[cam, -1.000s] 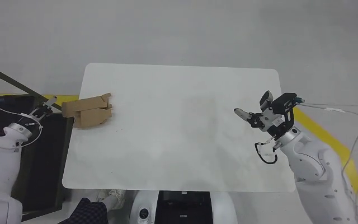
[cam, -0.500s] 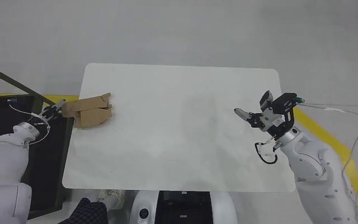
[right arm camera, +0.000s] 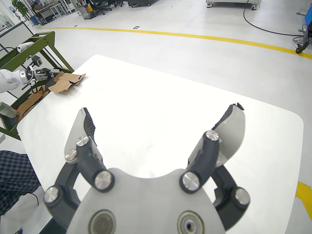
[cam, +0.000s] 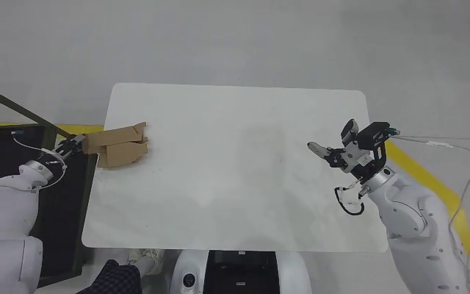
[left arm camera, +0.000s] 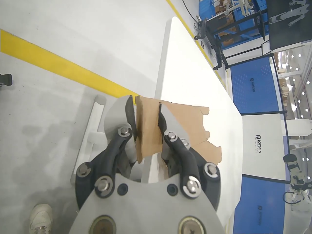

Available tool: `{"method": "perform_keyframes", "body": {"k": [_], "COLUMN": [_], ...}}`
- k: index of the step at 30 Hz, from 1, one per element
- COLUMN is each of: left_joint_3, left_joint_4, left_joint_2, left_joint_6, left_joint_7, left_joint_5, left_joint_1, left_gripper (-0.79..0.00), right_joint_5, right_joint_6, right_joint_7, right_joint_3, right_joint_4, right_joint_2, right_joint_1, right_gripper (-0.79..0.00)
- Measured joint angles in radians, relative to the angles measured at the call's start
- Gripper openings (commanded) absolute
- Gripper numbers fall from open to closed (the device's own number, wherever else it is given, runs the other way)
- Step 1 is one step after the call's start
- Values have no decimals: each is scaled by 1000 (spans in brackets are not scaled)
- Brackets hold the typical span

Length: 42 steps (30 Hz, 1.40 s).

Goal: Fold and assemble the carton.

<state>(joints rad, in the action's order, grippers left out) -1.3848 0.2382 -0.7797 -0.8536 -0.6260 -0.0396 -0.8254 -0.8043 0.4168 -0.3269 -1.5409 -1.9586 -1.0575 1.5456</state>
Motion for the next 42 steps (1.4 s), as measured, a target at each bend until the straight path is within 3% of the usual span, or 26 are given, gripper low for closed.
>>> {"method": "perform_keyframes", "body": {"k": [4,11,16,21,28,34,42], "left_joint_3": [2,3,4,11,30,33,0], "left_joint_4": [-1,-3,-3,1,9,1,-7], "left_joint_2": [-1,-2,-2,-2,-10,-14,-11], "left_joint_6": [4,4,-7,-14,-15,-9,-46], "left_joint_7": [-12,-25,-37,-36,-28,-17,-90], "left_joint_5": [-3,-3,-5,-25,-58,-58,36], "left_joint_1": [3,5,4,3,1,6,12], "left_gripper": [-683,-523,-539,-486,-576,-785,-785], "right_joint_5": [0,0,0,0,0,0,0], "right_joint_6": [0,0,0,0,0,0,0], "right_joint_7": [0,0,0,0,0,0,0], "right_joint_3": [0,0,0,0,0,0,0], "right_joint_4": [0,0,0,0,0,0,0], "right_joint_2": [0,0,0,0,0,0,0], "right_joint_1": [0,0,0,0,0,0,0], "right_gripper": [0,0,0,0,0,0,0]}}
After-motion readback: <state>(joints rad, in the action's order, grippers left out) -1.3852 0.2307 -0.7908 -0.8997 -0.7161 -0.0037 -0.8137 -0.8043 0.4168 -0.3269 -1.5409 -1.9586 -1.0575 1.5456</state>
